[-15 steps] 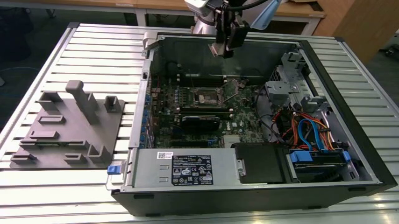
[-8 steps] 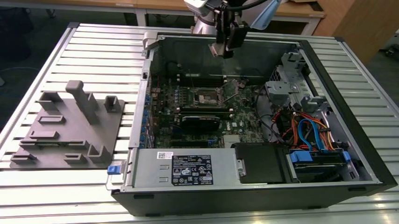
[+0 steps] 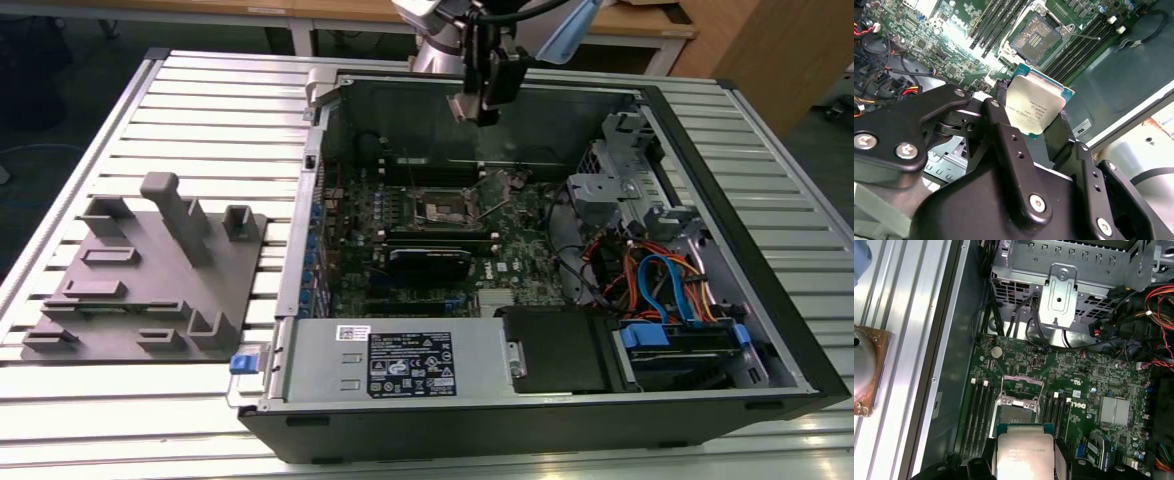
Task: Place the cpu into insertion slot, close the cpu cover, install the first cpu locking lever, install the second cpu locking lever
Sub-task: 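Place the cpu into insertion slot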
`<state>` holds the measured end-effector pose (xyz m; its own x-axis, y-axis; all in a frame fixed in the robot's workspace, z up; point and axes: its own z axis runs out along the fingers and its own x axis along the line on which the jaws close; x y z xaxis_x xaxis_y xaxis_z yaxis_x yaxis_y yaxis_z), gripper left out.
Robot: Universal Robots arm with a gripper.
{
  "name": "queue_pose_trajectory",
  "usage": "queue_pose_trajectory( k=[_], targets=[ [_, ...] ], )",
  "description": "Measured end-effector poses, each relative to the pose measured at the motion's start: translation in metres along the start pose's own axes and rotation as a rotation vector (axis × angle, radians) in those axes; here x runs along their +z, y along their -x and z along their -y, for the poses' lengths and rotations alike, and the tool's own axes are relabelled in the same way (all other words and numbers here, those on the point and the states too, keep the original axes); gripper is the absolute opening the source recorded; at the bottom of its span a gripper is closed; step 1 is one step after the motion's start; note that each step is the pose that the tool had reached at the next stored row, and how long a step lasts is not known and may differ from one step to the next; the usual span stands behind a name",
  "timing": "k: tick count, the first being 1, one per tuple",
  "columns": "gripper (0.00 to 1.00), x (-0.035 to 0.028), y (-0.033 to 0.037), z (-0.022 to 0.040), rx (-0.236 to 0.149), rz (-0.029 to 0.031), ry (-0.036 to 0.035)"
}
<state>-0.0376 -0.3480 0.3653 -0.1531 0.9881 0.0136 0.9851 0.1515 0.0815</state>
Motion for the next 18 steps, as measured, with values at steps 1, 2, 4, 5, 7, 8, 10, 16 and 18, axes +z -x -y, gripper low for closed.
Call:
queue_pose_trajectory(
  k=[1,2,4,5,7,8,10,16,18],
  targets=[
    [0.54,0.0001,0.0000,0.0000,0.006,0.0005,0.0001],
    [0.54,0.0002,0.0000,0.0000,0.012,0.0010,0.0002],
    [0.54,0.0003,0.0000,0.0000,0.023,0.0019,0.0003],
    [0.54,0.0004,0.0000,0.0000,0.028,0.0023,0.0004],
    [0.54,0.0004,0.0000,0.0000,0.038,0.0032,0.0005],
    [0.54,0.0004,0.0000,0.0000,0.042,0.0034,0.0006],
    [0.54,0.0004,0.0000,0.0000,0.044,0.0036,0.0006],
    [0.54,0.0005,0.0000,0.0000,0.044,0.0036,0.0006],
    [0.54,0.0005,0.0000,0.0000,0.044,0.0036,0.0006]
  ],
)
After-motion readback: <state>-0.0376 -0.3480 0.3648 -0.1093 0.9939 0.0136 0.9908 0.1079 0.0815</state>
